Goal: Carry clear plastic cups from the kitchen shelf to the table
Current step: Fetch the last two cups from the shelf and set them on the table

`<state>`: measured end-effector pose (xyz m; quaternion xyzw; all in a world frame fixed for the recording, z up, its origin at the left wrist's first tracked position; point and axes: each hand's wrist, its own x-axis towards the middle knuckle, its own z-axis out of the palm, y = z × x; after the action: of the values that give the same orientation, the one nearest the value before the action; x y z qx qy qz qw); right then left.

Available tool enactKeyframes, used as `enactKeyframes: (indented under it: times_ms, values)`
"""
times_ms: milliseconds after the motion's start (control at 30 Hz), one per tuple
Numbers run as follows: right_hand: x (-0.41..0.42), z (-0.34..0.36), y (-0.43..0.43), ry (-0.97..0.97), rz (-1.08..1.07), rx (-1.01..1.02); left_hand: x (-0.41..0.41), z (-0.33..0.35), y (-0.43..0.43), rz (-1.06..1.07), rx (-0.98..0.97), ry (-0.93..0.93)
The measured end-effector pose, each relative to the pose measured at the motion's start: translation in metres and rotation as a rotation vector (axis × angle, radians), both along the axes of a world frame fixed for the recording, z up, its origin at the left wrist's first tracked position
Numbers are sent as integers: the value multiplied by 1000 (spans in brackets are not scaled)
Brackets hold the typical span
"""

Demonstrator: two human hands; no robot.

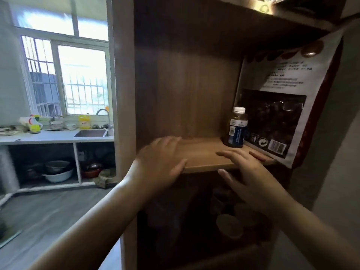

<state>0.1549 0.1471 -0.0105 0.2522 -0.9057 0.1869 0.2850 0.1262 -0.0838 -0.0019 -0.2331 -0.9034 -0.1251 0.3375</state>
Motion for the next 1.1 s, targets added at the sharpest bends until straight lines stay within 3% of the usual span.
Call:
enactKeyframes:
  times_ms: [267,467,1100]
  values:
    - [-144,30,23,-80,137,84,-109,11,42,236,19,-166]
    - [-218,37,16,-120,154,63,-160,16,57,243,91,-281]
    - [-296,40,-9,-107,196,214,-221,18,53,232,109,-288]
